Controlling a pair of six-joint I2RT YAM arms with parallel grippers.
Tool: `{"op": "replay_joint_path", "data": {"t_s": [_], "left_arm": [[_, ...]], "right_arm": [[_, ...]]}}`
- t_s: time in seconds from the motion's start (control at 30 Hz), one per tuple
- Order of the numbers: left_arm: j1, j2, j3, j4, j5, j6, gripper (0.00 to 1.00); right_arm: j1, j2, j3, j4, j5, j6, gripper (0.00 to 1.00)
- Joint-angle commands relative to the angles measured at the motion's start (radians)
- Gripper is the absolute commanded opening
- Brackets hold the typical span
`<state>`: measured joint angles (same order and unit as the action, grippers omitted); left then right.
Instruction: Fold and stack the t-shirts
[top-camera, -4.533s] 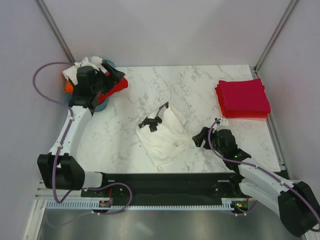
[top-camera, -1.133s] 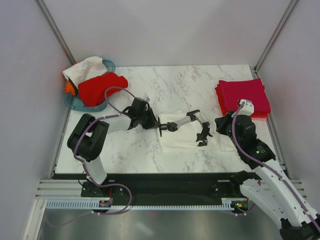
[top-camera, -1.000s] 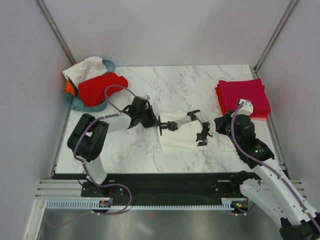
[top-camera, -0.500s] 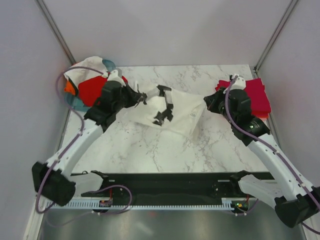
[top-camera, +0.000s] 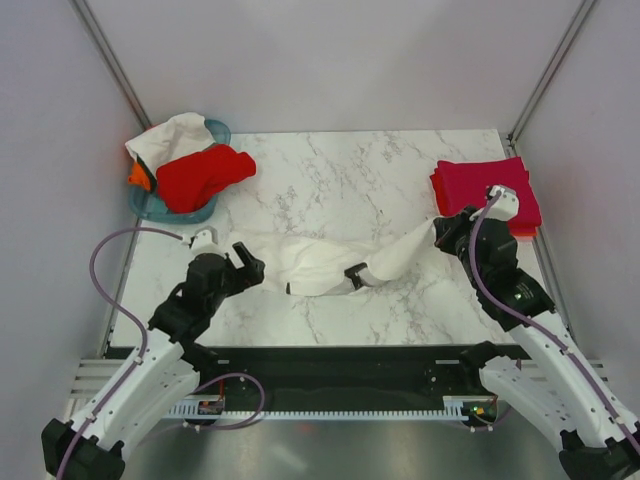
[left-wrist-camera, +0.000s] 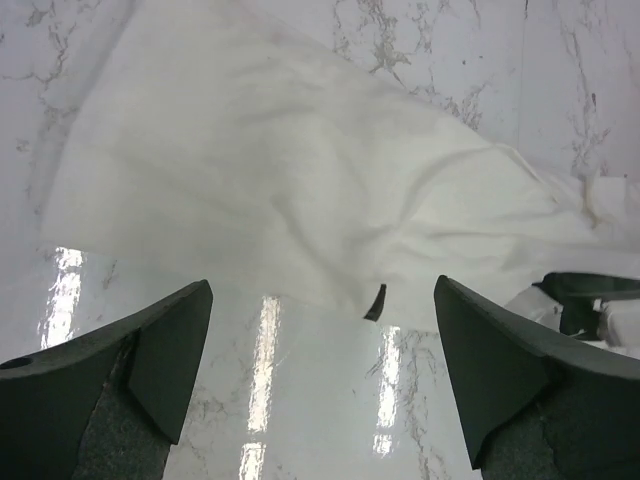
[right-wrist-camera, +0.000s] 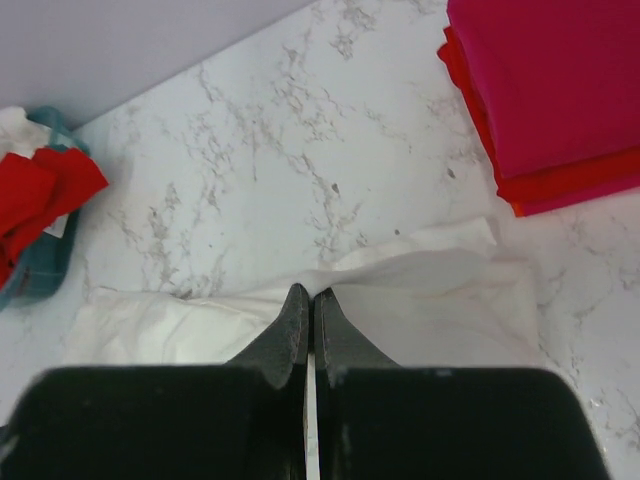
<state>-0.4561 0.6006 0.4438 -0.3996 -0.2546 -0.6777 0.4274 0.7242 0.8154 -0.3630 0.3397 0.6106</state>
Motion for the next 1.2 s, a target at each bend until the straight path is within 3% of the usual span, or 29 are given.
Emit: {"op": "replay_joint_path", "data": {"t_s": [0.0, 0.3, 0.57, 0.8, 1.17], "left_arm": [[-0.001, 0.0, 0.038, 0.039, -0.06, -0.007, 1.0], [0.005, 0.158, 0.067, 0.002, -0.184, -0.106, 1.0], [0.057, 0.465, 0.243, 0.082, -0.238, -0.068, 0.94], [0.186, 0.689, 0.354, 0.116, -0.221, -0.08, 0.8], [0.247, 0.931, 0.458, 0.22, -0.135, -0.034, 0.58]], "right_arm": [[-0.003, -0.034, -0.027, -0.008, 0.025, 0.012, 0.0], [-0.004, -0.14, -0.12, -0.056, 0.036, 0.012, 0.0], [-0.003, -0.151, -0.185, -0.056, -0.013, 0.038, 0.0], [-0.003, -0.167, -0.205, -0.056, -0.05, 0.046, 0.0], [-0.003, -0.151, -0.199, -0.054, -0.054, 0.034, 0.0]]}}
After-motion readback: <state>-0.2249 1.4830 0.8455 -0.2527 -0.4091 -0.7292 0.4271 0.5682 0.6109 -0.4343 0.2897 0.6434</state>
